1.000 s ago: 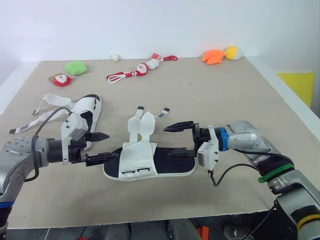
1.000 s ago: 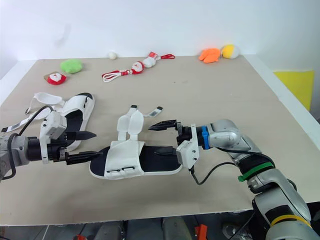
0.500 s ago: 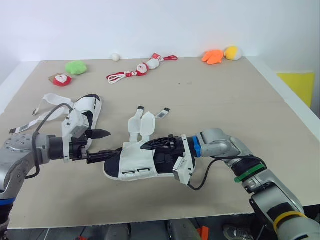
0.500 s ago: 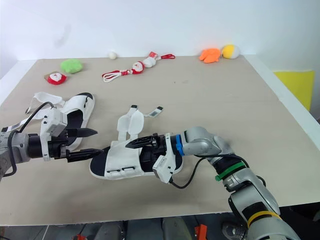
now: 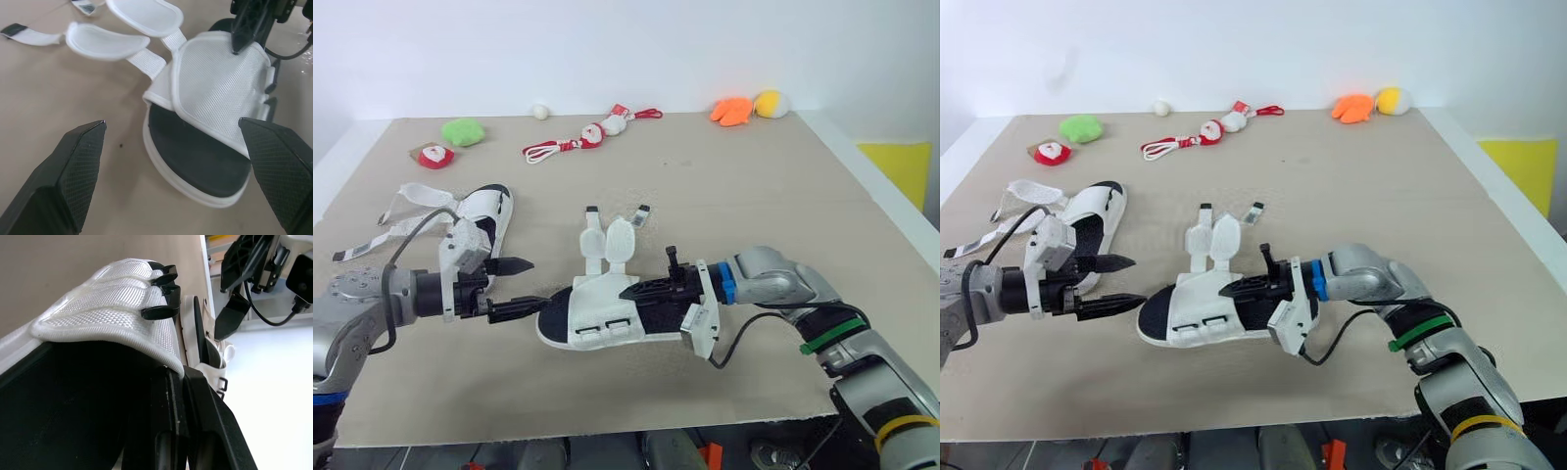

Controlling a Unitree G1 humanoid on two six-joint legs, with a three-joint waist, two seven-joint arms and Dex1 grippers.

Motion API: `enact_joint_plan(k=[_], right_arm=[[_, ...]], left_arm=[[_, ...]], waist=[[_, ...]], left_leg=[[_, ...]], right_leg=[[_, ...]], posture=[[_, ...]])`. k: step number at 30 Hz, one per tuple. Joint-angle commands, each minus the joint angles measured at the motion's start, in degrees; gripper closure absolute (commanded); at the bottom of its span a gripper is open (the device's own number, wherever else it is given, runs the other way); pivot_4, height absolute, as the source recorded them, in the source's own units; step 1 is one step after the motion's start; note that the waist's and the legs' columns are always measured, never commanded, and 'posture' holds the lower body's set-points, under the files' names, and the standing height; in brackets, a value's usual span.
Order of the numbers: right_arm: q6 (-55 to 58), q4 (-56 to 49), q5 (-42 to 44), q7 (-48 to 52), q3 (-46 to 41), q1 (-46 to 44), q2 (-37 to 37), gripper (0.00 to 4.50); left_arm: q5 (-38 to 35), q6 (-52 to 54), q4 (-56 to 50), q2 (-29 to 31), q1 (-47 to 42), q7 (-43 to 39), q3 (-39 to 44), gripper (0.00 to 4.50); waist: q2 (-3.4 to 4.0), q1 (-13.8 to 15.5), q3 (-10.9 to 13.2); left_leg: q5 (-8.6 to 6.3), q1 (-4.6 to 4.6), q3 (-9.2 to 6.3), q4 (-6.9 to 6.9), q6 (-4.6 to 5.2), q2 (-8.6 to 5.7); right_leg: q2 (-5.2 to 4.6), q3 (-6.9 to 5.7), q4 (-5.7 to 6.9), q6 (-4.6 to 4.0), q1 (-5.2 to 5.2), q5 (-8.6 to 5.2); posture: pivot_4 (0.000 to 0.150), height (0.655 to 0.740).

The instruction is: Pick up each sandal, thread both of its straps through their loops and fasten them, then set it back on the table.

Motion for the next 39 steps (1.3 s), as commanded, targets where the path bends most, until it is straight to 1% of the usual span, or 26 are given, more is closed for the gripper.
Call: enact_joint_plan(k=[1,6,10,19,22,23,25,28,29,33,36,37,38,39], right_arm=[[-0.9,-1.8,3.3,-0.3,-1.6,-1.6,-2.0,4.47],[-2.8,-1.8,5.2,0.6,-1.0,-0.2,-6.4,4.47],[-4.6,-0.5,6.4,0.8,-0.4,0.3,-8.2,4.47],[-5.1,2.2,5.1,1.3,0.7,0.0,-6.9,4.47],[-3.3,2.2,7.4,2.4,1.4,0.3,-7.4,3.40],[-2.6,1.7,8.6,3.0,1.6,0.3,-7.7,2.98],[-1.1,0.8,12.0,4.0,1.6,0.6,-8.6,2.02],[1.9,-0.6,18.4,7.2,1.2,1.6,-12.1,0.43],[2.8,-1.0,20.4,8.5,1.0,2.0,-13.3,0.02],[7.2,-1.1,27.1,14.0,-1.5,3.1,-17.7,0.02],[20.5,-2.4,36.6,19.7,-5.3,4.3,-19.7,0.02],[24.7,-3.1,38.8,20.9,-6.7,4.7,-19.6,0.00],[28.3,-4.0,40.2,21.5,-8.0,4.9,-19.0,0.00],[37.8,-6.8,44.6,20.6,-9.5,5.4,-18.4,0.00]], left_arm=[[-0.1,-0.8,-1.0,-0.1,-1.5,-0.2,-0.3,0.00],[0.2,-1.2,-0.5,-0.5,-2.0,-0.5,-1.3,0.00],[0.1,-1.3,-0.3,-0.4,-2.2,-0.9,-1.6,0.00],[-0.2,-0.8,-1.4,-0.8,-3.2,-0.5,-3.0,0.00],[-0.4,-0.7,-2.1,-1.0,-3.6,-0.4,-3.6,0.00],[-0.3,-0.8,-2.2,-1.0,-3.7,-0.4,-3.9,0.00],[0.0,-1.1,-2.3,-1.1,-4.1,-0.2,-4.4,0.00],[-0.2,-1.1,-2.8,-1.3,-5.1,-0.2,-4.7,0.00],[-0.3,-1.0,-2.9,-1.4,-5.4,-0.1,-4.8,0.00],[-0.3,-1.1,-3.4,-2.1,-6.4,-0.1,-5.5,0.00],[0.8,-2.3,-3.2,-4.4,-8.3,0.2,-7.9,0.00],[1.4,-2.7,-2.8,-5.1,-8.9,0.0,-9.1,0.54],[2.4,-3.2,-2.3,-5.8,-9.4,0.0,-10.3,0.84],[4.1,-4.3,-1.6,-6.7,-10.0,-0.1,-12.2,1.29]], waist=[[0.00,0.0,0.0],[0.00,0.0,0.0],[0.00,0.0,0.0],[0.00,0.0,0.0],[0.00,0.0,0.0],[0.00,0.0,0.0],[0.00,0.0,0.0],[0.00,0.1,0.0],[0.00,0.1,0.0],[0.00,0.6,0.0],[0.01,0.9,0.0],[0.01,1.0,0.0],[0.01,1.0,0.0],[0.01,0.9,0.0]], left_leg=[[0.00,0.00,0.00,0.00,0.00,0.00],[0.00,-0.01,0.00,0.00,0.00,-0.03],[0.00,-0.01,0.00,-0.02,0.00,-0.03],[0.00,0.00,0.01,-0.02,0.00,-0.03],[0.00,0.00,0.00,-0.02,0.00,-0.03],[0.00,0.00,0.00,-0.02,0.00,-0.03],[0.00,0.00,0.00,-0.02,0.00,-0.03],[0.00,-0.01,0.00,-0.02,0.00,-0.04],[0.00,-0.02,0.00,-0.02,0.00,-0.06],[0.00,-0.01,0.02,-0.01,0.01,-0.10],[0.00,-0.01,0.02,-0.01,0.01,-0.09],[0.00,-0.01,0.03,0.01,0.01,-0.10],[0.00,-0.01,0.03,0.05,0.01,-0.10],[0.00,-0.01,0.04,0.07,0.01,-0.09]], right_leg=[[0.00,0.00,0.00,0.00,0.00,0.00],[-0.02,0.00,0.00,0.01,0.01,-0.01],[-0.02,0.01,0.00,0.02,-0.01,-0.03],[-0.03,0.01,0.00,0.00,0.00,-0.03],[-0.03,0.01,0.00,0.00,0.01,-0.02],[-0.03,0.01,0.00,0.00,0.01,-0.02],[-0.03,0.02,0.00,0.00,0.01,-0.02],[-0.04,0.01,0.00,0.01,0.01,-0.02],[-0.05,0.02,0.00,0.01,0.02,-0.02],[-0.10,0.03,-0.01,0.03,0.03,-0.06],[-0.10,0.03,-0.01,-0.01,0.04,-0.08],[-0.10,0.03,-0.01,-0.02,0.05,-0.08],[-0.10,0.03,-0.01,-0.03,0.07,-0.06],[-0.09,0.03,-0.01,-0.03,0.06,-0.04]], posture=[[0.150,0.7400],[0.150,0.7400],[0.150,0.7400],[0.150,0.7400],[0.150,0.7400],[0.150,0.7400],[0.150,0.7400],[0.150,0.7400],[0.150,0.7400],[0.150,0.7400],[0.150,0.7400],[0.150,0.7400],[0.150,0.7400],[0.150,0.7400]])
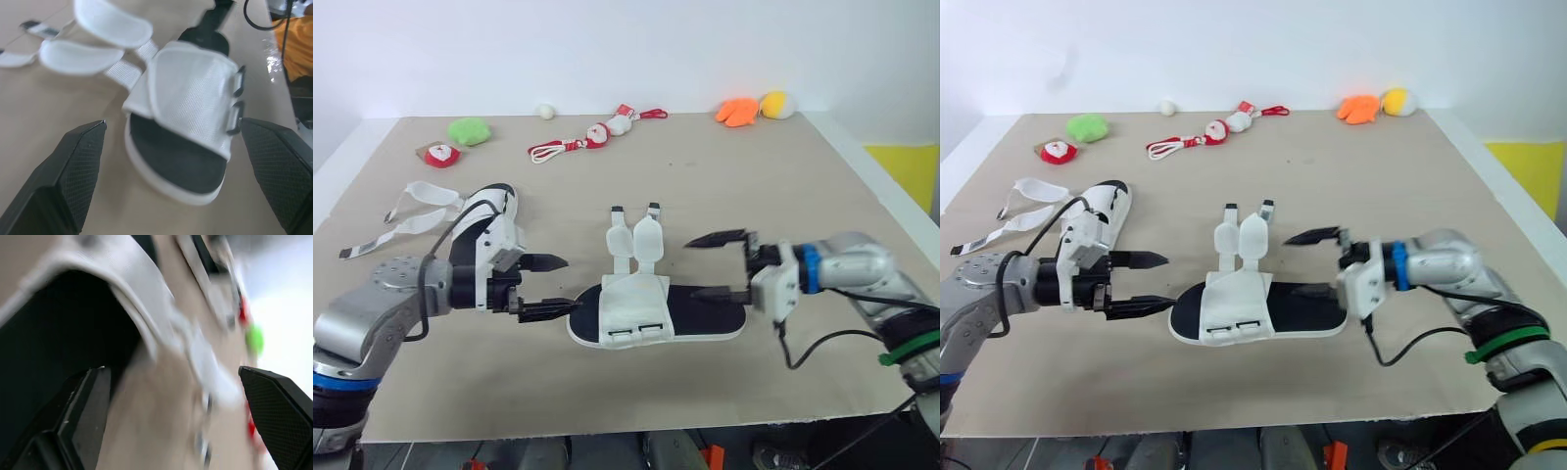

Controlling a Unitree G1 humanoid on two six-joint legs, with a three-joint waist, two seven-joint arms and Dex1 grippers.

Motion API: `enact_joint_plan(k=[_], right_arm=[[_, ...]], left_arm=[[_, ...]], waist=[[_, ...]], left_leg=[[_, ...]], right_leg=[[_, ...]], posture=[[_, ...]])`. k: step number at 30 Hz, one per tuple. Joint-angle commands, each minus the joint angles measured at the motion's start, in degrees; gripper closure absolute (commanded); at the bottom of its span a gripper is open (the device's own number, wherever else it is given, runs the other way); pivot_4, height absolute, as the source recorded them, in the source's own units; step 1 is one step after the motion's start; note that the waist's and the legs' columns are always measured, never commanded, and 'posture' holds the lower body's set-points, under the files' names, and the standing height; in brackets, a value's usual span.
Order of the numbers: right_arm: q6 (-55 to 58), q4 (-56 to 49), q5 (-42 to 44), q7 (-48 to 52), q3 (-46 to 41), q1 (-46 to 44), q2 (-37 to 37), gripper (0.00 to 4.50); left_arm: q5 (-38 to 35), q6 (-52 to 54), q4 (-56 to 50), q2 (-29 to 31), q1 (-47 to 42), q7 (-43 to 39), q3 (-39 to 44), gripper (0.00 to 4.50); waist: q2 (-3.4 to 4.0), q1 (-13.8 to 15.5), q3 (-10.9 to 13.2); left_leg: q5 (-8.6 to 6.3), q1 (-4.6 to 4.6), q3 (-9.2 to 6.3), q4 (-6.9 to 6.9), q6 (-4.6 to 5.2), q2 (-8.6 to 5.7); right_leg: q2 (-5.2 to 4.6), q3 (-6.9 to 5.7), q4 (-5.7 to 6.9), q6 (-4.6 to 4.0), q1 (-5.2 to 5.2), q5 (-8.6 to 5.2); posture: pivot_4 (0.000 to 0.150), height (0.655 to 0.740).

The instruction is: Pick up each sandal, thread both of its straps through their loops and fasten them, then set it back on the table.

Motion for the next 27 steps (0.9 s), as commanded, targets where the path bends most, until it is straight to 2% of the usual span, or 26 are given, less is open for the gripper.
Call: enact_joint_plan(k=[1,2,3,5,7,9,12,17,20,27], right_arm=[[22.9,-8.3,12.5,-0.8,-5.8,0.7,1.3,0.00],[31.2,-11.0,16.2,-2.3,-7.2,1.0,2.1,0.00],[39.5,-13.5,19.9,-3.6,-8.5,1.1,2.7,0.00],[57.2,-16.8,26.6,-6.5,-10.1,-0.1,2.7,0.00],[74.6,-16.7,35.7,-11.6,-13.0,-3.2,4.3,0.00],[91.5,-12.4,46.2,-18.1,-17.6,-8.2,7.1,0.00],[103.5,-6.9,50.8,-25.3,-23.0,-12.9,10.9,0.00],[118.8,3.6,51.9,-33.4,-28.0,-18.7,16.8,0.00],[125.4,15.2,50.3,-40.7,-31.9,-23.8,21.8,0.00],[125.8,28.9,43.7,-48.0,-39.9,-28.9,27.2,0.00]], left_arm=[[4.2,-3.6,1.0,-1.9,-2.0,-0.2,-4.1,1.75],[5.3,-4.3,1.7,-2.5,-2.3,-0.4,-5.4,2.12],[6.5,-5.1,2.3,-2.7,-2.5,-0.9,-6.5,2.75],[9.6,-7.1,3.5,-2.2,-1.8,-2.0,-8.9,3.63],[12.3,-8.8,4.4,-1.4,-0.4,-2.8,-10.8,4.40],[15.8,-11.3,5.4,-0.2,1.3,-3.1,-12.5,4.40],[16.9,-12.1,5.6,-0.1,2.7,-3.2,-12.3,4.40],[17.4,-12.4,5.3,-0.5,3.3,-2.8,-12.0,4.40],[18.0,-12.5,5.4,-0.9,3.3,-2.4,-12.2,4.40],[19.2,-12.8,5.8,-1.8,2.7,-1.9,-12.5,4.40]], waist=[[0.01,-0.1,0.0],[0.00,-0.1,0.0],[0.00,-0.1,0.0],[0.01,0.0,0.0],[0.01,0.0,0.0],[0.03,-0.3,0.0],[0.04,0.1,0.0],[0.04,0.1,0.0],[0.06,0.0,0.0],[0.07,0.1,0.0]], left_leg=[[0.00,0.02,0.01,0.00,0.00,0.01],[0.01,0.04,0.01,0.00,0.01,0.02],[0.02,0.03,0.01,0.00,0.03,0.05],[0.02,0.02,-0.01,-0.01,0.04,0.10],[0.02,-0.01,-0.03,-0.01,0.04,0.10],[0.02,-0.03,0.03,0.00,0.04,0.09],[0.03,-0.07,0.06,-0.01,0.06,0.09],[-0.02,-0.15,0.05,-0.02,0.14,0.08],[-0.02,-0.19,0.07,-0.02,0.15,0.08],[-0.02,-0.24,0.09,-0.02,0.19,0.07]], right_leg=[[0.00,0.00,0.00,0.00,0.00,0.00],[0.02,0.00,0.01,-0.02,0.01,0.01],[0.05,0.01,0.01,-0.03,-0.02,0.05],[0.13,0.01,0.01,-0.03,-0.03,0.07],[0.13,0.01,0.01,-0.04,-0.04,0.06],[0.12,0.08,0.00,-0.08,-0.09,0.09],[0.13,0.11,-0.01,-0.09,-0.13,0.09],[0.13,0.08,-0.06,-0.02,-0.13,0.04],[0.13,0.09,-0.07,0.04,-0.17,0.07],[0.15,0.11,-0.08,0.29,-0.22,0.22]], posture=[[0.150,0.7400],[0.150,0.7400],[0.150,0.7400],[0.150,0.7400],[0.150,0.7400],[0.150,0.7400],[0.150,0.7400],[0.150,0.7400],[0.150,0.7400],[0.150,0.7400]])
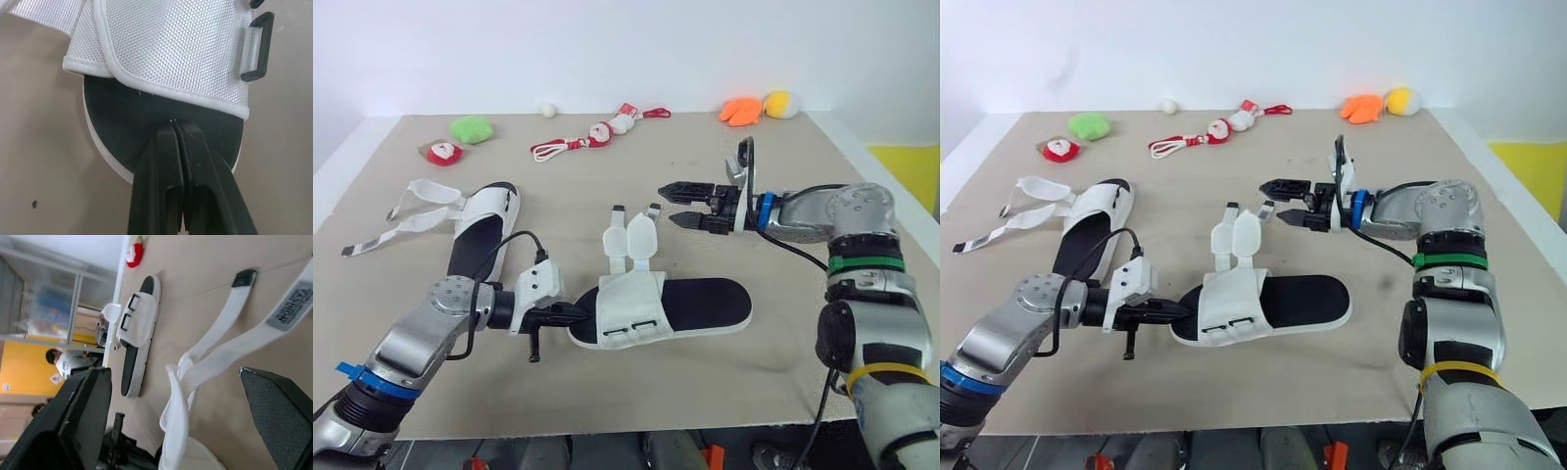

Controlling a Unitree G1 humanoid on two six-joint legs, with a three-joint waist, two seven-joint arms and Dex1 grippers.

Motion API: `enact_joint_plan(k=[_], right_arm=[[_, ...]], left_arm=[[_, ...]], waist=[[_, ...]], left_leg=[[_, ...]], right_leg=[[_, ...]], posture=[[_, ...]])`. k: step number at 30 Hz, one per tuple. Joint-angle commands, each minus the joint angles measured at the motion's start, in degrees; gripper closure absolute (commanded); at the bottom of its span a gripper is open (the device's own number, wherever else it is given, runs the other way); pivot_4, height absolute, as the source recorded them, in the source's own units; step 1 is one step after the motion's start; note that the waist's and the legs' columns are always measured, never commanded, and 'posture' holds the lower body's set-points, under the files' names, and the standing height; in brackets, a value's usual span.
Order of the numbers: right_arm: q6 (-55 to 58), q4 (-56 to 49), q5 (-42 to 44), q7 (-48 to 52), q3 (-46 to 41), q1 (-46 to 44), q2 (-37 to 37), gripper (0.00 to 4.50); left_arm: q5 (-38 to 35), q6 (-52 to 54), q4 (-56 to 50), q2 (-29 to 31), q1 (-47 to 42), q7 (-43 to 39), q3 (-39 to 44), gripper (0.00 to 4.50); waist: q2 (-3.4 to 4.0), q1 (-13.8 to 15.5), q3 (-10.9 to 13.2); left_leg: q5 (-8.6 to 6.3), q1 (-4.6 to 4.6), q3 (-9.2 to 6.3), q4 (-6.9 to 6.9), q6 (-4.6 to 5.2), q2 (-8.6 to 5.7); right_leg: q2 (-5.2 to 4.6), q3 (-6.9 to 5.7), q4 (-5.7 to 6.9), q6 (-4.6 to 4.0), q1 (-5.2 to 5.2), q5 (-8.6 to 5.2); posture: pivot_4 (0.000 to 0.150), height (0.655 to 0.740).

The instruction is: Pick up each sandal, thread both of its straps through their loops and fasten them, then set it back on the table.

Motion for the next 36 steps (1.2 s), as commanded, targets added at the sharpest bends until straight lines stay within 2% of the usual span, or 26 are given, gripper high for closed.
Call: enact_joint_plan(k=[1,12,21,24,29,31,32,36], right_arm=[[-0.4,4.6,-3.0,-1.8,-4.8,-2.6,1.3,0.00],[-8.7,13.4,-14.5,3.5,-7.5,-3.7,7.6,0.00],[-22.2,22.2,-20.7,4.0,-12.4,-7.4,11.8,0.00],[-22.0,23.1,-22.4,5.6,-12.4,-7.7,12.4,0.74],[-23.7,23.4,-25.3,8.0,-12.2,-7.6,12.7,3.12],[-24.3,22.9,-26.3,10.2,-11.9,-7.7,12.7,4.21],[-25.0,22.4,-27.3,12.1,-11.1,-7.8,12.7,4.37],[-29.9,15.3,-32.8,28.6,-3.2,-8.0,13.0,4.37]], left_arm=[[1.4,0.4,0.5,-0.2,0.1,0.7,-0.2,4.40],[1.3,1.4,-2.0,1.0,1.6,1.0,1.2,4.40],[1.5,1.9,-2.9,1.2,2.5,1.1,2.0,4.40],[1.6,2.2,-3.3,1.2,2.8,1.7,2.4,4.50],[1.7,2.1,-3.5,1.0,3.2,2.2,2.7,4.50],[1.6,2.0,-3.4,1.0,3.2,2.3,2.7,4.50],[1.6,2.0,-3.3,0.9,3.2,2.3,2.7,4.50],[1.6,1.7,-2.8,0.8,3.0,2.3,2.8,4.50]], waist=[[0.00,0.0,0.0],[0.01,-0.3,0.0],[0.02,-1.2,0.0],[0.02,-1.2,0.0],[0.02,-1.3,0.0],[0.03,-1.3,0.0],[0.03,-1.3,0.0],[0.10,-1.4,0.1]], left_leg=[[0.00,0.00,0.00,0.00,0.01,-0.01],[0.00,-0.01,0.00,-0.01,0.04,0.01],[-0.01,0.00,-0.01,-0.04,0.05,0.02],[-0.01,-0.02,-0.01,-0.05,0.05,0.02],[-0.01,-0.01,-0.02,-0.10,0.06,0.02],[-0.01,-0.01,-0.02,-0.10,0.06,0.02],[-0.01,-0.01,-0.02,-0.10,0.06,0.02],[-0.01,0.00,-0.02,-0.10,0.06,0.02]], right_leg=[[0.00,0.00,0.00,0.00,0.00,0.00],[0.02,0.00,-0.01,0.07,-0.01,0.02],[0.04,0.00,-0.01,0.10,-0.01,0.02],[0.03,0.00,-0.02,0.11,-0.02,0.00],[0.04,-0.01,-0.03,0.11,-0.03,-0.01],[0.04,-0.01,-0.03,0.11,-0.03,-0.01],[0.04,-0.01,-0.03,0.11,-0.03,-0.01],[0.04,0.00,-0.03,0.12,-0.05,0.00]], posture=[[0.150,0.7400],[0.150,0.7400],[0.150,0.7400],[0.150,0.7400],[0.150,0.7400],[0.150,0.7400],[0.150,0.7400],[0.150,0.7400]])
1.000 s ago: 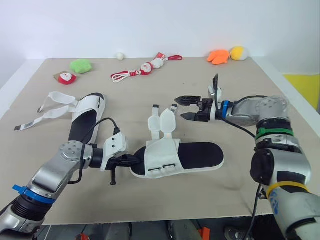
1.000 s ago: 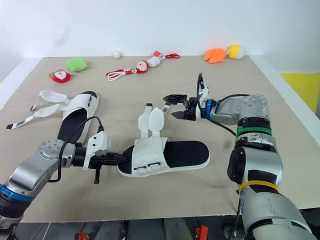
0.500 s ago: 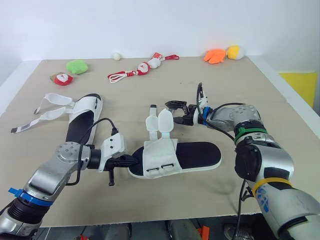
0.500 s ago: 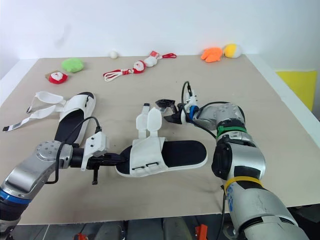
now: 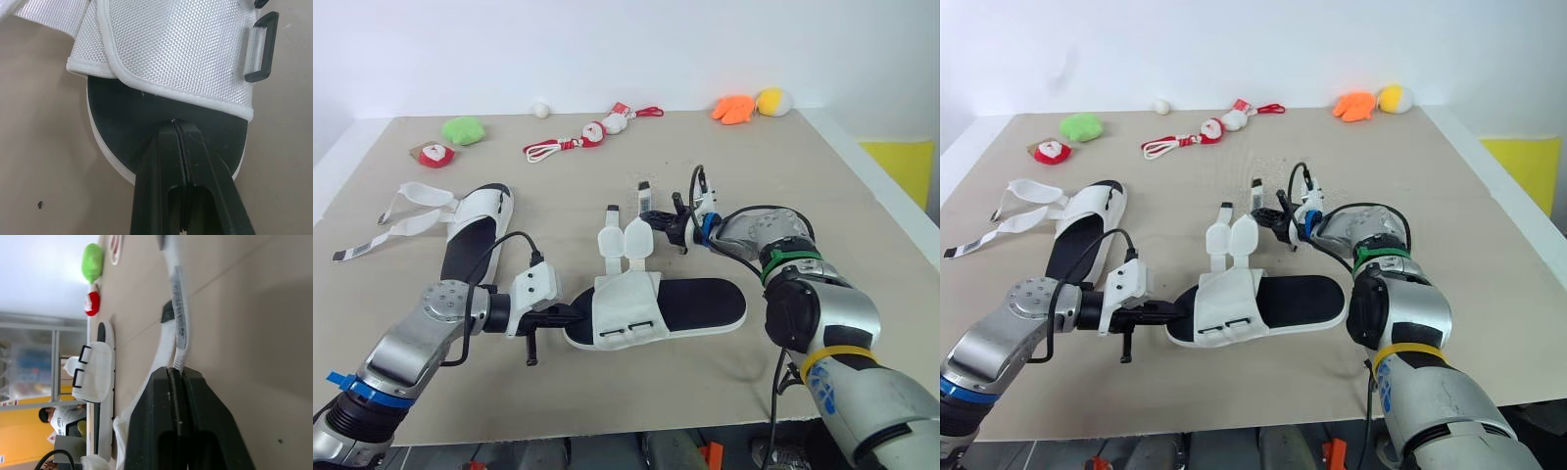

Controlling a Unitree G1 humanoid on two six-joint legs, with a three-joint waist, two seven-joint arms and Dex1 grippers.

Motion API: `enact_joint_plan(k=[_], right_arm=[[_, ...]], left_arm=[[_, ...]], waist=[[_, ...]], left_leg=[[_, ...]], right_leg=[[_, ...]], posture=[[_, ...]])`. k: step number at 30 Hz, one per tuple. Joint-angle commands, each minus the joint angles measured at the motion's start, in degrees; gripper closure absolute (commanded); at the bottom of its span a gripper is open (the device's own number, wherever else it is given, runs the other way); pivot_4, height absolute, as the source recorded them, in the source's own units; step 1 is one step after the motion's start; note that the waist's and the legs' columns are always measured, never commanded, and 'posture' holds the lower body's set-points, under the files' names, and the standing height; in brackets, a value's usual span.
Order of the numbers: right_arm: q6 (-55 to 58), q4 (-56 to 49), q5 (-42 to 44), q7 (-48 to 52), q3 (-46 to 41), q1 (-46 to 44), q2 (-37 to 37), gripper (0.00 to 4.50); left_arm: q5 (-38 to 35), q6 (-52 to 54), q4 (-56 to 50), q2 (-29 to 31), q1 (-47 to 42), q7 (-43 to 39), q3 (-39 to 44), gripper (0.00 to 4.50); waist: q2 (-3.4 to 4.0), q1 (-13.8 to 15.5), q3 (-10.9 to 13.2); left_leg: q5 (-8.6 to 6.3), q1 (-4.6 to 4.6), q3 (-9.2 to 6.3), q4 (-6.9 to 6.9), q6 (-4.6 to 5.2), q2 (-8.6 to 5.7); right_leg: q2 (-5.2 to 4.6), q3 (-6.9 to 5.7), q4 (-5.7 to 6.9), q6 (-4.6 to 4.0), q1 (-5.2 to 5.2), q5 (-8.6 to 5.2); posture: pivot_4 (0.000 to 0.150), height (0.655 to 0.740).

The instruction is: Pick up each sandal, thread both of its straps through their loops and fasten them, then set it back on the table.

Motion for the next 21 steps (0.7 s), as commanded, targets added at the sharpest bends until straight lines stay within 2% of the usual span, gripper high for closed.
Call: enact_joint_plan(k=[1,5,9,13,17,18,21], right_arm=[[-5.8,-9.3,-3.7,15.4,6.0,-2.0,0.2,4.37],[-18.5,-28.0,-5.9,29.6,13.1,5.0,1.0,4.37],[-27.3,-45.8,-6.5,36.6,17.5,13.0,1.4,4.37],[-42.9,-58.3,-13.3,41.5,24.7,21.4,-0.5,4.37],[-67.6,-62.0,-20.7,46.4,29.2,27.2,-3.1,4.37],[-78.3,-60.4,-22.9,48.2,30.4,28.1,-3.9,4.37],[-97.7,-55.9,-25.1,52.1,33.1,28.5,-6.1,4.37]], left_arm=[[0.7,0.3,0.6,0.3,0.4,0.7,0.6,4.50],[0.8,0.1,1.1,0.4,0.0,0.4,0.5,4.50],[1.0,-0.3,1.8,0.4,-0.3,0.1,0.5,4.50],[1.0,-0.4,2.3,0.5,-0.6,-0.2,0.5,4.50],[1.0,-0.6,2.6,0.5,-0.7,-0.3,0.5,4.50],[1.1,-0.6,2.6,0.5,-0.7,-0.3,0.4,4.50],[1.0,-0.6,2.6,0.4,-0.8,-0.4,0.2,4.50]], waist=[[0.06,0.0,0.0],[0.07,0.0,0.0],[0.07,0.1,0.0],[0.06,0.2,0.0],[0.06,0.1,0.0],[0.06,0.2,0.0],[0.06,0.1,0.0]], left_leg=[[0.00,0.00,0.00,0.00,0.00,0.00],[0.00,-0.03,-0.04,-0.01,-0.01,0.02],[-0.01,-0.02,-0.12,-0.15,-0.02,0.04],[-0.01,0.01,-0.14,-0.20,-0.02,0.05],[-0.01,0.05,-0.15,-0.19,-0.03,0.06],[0.00,0.06,-0.15,-0.19,-0.03,0.06],[0.00,0.15,-0.14,-0.20,-0.03,0.07]], right_leg=[[0.00,0.00,0.00,0.01,0.00,0.00],[0.00,-0.06,0.00,0.13,-0.03,-0.03],[-0.01,-0.13,0.01,0.25,-0.02,-0.11],[-0.01,-0.16,0.01,0.26,-0.03,-0.12],[-0.01,-0.20,0.01,0.25,0.00,-0.14],[-0.02,-0.20,0.01,0.25,0.00,-0.14],[-0.02,-0.20,0.01,0.25,0.06,-0.14]], posture=[[0.150,0.7400],[0.150,0.7400],[0.150,0.7400],[0.150,0.7400],[0.150,0.7400],[0.150,0.7400],[0.150,0.7400]])
